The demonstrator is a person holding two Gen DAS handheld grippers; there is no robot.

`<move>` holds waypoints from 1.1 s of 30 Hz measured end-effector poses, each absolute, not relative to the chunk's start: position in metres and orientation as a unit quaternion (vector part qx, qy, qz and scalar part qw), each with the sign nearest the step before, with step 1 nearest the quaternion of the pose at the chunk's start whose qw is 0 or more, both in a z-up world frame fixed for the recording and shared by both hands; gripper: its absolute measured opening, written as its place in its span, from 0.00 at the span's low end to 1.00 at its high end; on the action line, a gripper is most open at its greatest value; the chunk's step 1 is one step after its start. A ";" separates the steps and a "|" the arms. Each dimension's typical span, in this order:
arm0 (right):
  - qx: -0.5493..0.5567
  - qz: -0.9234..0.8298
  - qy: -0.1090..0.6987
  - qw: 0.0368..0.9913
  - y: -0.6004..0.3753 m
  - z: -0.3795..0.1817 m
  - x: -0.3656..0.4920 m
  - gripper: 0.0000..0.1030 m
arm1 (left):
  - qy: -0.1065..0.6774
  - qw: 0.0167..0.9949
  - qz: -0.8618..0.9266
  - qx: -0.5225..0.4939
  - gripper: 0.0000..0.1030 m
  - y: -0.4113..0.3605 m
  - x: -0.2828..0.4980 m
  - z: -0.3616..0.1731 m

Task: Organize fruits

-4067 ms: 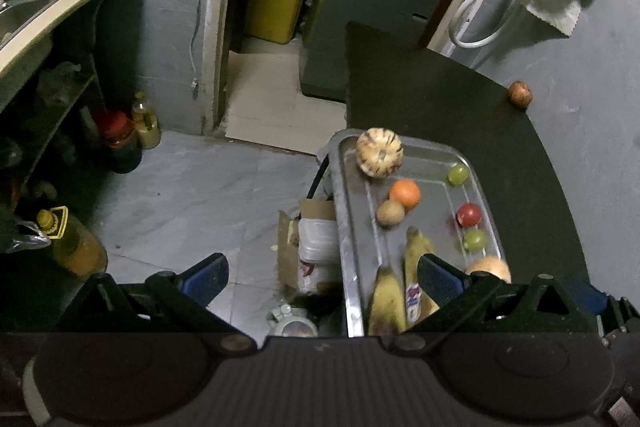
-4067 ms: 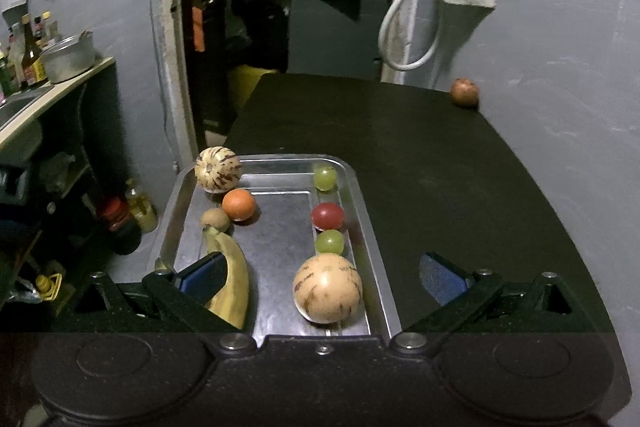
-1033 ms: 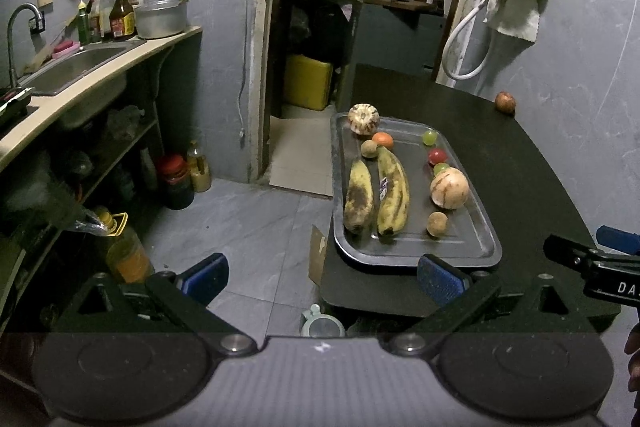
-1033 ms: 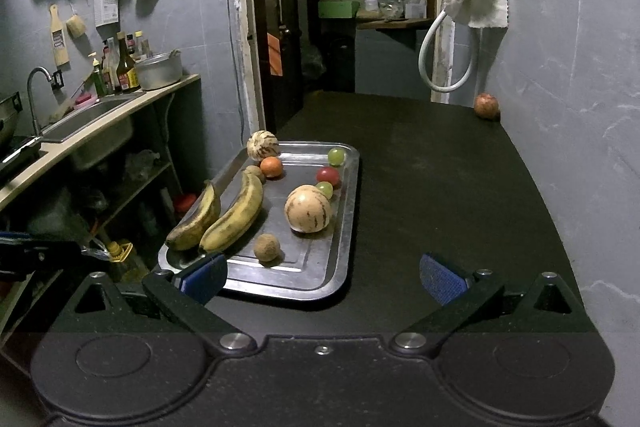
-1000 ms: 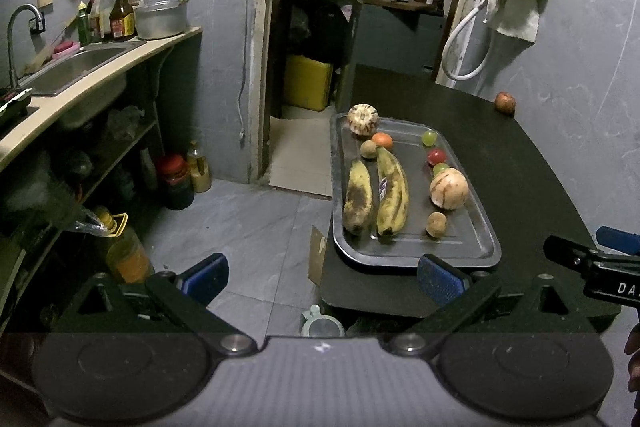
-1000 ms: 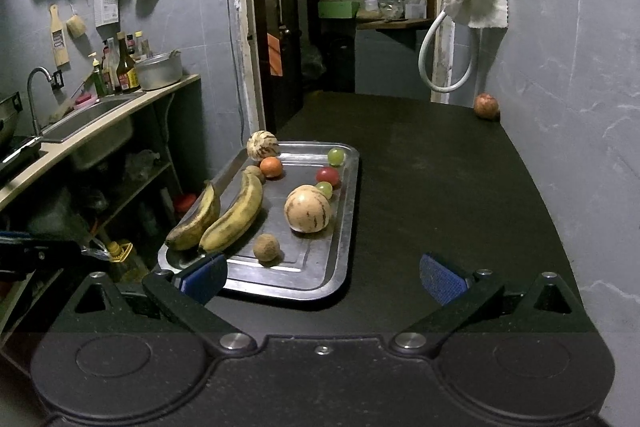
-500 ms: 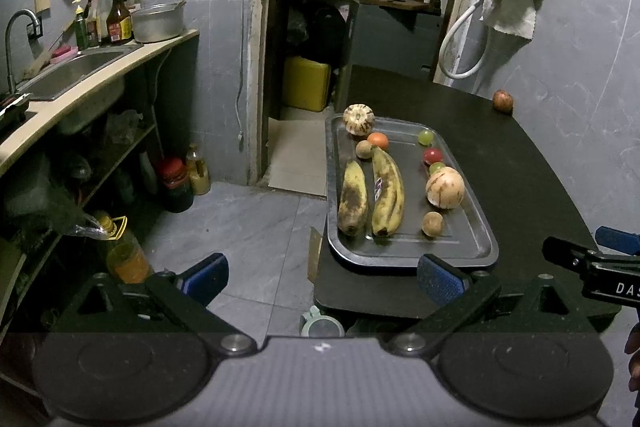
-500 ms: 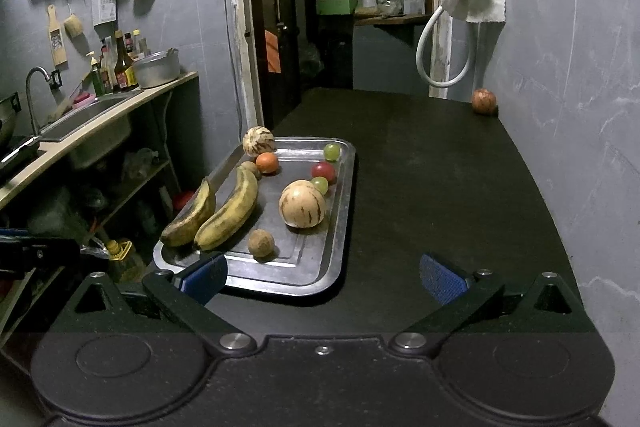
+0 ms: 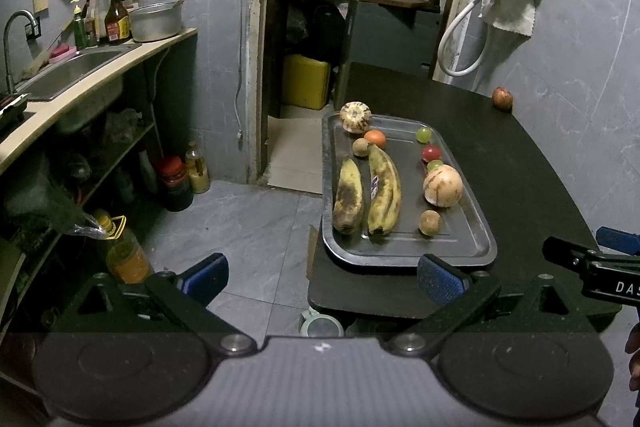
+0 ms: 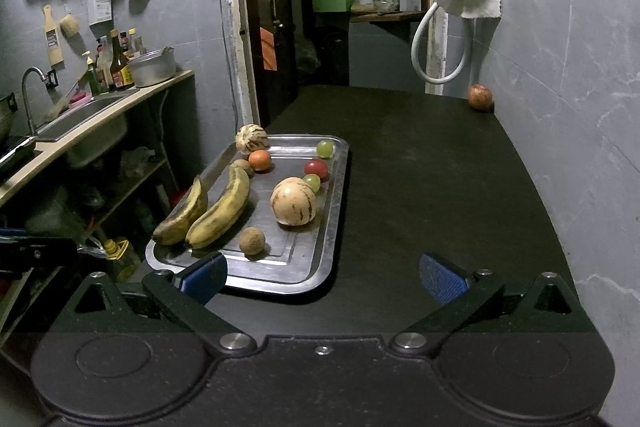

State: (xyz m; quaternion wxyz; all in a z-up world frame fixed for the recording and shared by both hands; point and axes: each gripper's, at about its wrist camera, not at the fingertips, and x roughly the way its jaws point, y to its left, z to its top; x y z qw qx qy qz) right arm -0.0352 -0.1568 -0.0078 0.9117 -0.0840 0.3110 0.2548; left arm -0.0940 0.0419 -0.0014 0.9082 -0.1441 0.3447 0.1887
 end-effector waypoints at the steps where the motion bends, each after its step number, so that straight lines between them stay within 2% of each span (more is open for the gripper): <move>1: -0.084 0.255 0.311 0.912 -0.157 -0.008 -0.035 0.99 | 0.345 0.908 0.189 -0.144 0.99 0.042 -0.094 -0.001; 33: -0.082 0.241 0.324 0.911 -0.148 -0.014 -0.029 0.99 | 0.358 0.905 0.181 -0.144 0.99 0.046 -0.089 -0.004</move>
